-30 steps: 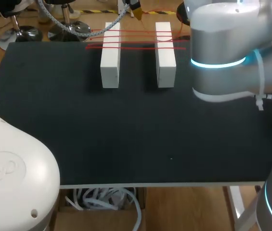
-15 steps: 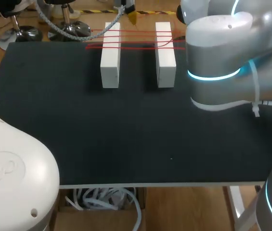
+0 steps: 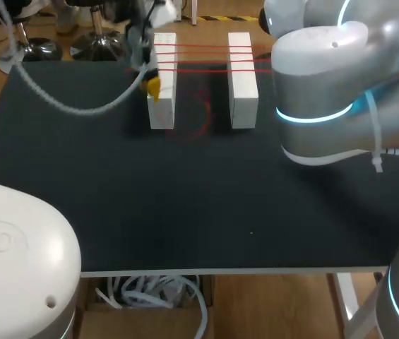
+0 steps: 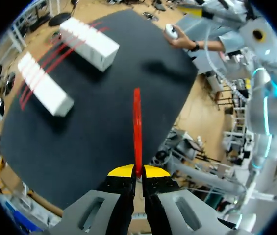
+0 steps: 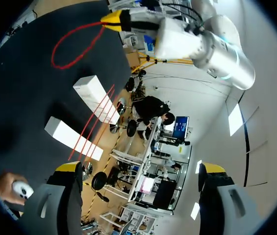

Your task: Grab the tape and strap the tape.

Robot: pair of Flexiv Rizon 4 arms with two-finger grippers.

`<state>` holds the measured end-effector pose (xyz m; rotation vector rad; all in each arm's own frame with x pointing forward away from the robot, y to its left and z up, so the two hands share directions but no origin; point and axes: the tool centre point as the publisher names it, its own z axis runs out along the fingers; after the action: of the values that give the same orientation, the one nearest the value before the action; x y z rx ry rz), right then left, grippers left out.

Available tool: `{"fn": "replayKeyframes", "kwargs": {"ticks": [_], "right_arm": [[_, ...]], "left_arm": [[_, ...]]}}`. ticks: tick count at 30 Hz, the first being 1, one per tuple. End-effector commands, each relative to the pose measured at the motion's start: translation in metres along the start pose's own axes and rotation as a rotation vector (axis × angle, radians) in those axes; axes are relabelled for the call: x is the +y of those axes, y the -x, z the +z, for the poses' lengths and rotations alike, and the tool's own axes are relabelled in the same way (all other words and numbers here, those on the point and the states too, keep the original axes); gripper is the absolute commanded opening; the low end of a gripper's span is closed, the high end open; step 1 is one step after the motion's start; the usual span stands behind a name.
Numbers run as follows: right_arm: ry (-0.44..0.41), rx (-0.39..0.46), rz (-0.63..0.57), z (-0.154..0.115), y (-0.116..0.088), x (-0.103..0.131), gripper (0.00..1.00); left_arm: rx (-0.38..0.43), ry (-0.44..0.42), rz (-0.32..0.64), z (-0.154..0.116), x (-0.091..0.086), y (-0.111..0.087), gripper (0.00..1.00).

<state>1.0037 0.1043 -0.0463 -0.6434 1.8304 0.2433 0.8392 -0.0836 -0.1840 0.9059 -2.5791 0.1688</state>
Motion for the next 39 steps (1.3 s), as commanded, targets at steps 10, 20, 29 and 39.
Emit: {"fn": "replayKeyframes", "kwargs": {"ticks": [10,20,29,39], "right_arm": [[0.005,0.006,-0.003,-0.001,0.001,-0.002,1.0],[0.005,0.006,-0.003,-0.001,0.001,-0.002,1.0],[0.005,0.006,-0.003,-0.001,0.001,-0.002,1.0],[0.005,0.006,-0.003,-0.001,0.001,-0.002,1.0]], "left_arm": [[-0.08,-0.066,-0.055,-0.005,0.115,0.003,0.0],[-0.102,-0.028,-0.036,-0.031,0.155,0.025,0.0],[-0.125,0.004,-0.019,-0.056,0.183,0.055,0.0],[-0.133,-0.012,0.008,-0.069,0.184,0.071,1.0]]}}
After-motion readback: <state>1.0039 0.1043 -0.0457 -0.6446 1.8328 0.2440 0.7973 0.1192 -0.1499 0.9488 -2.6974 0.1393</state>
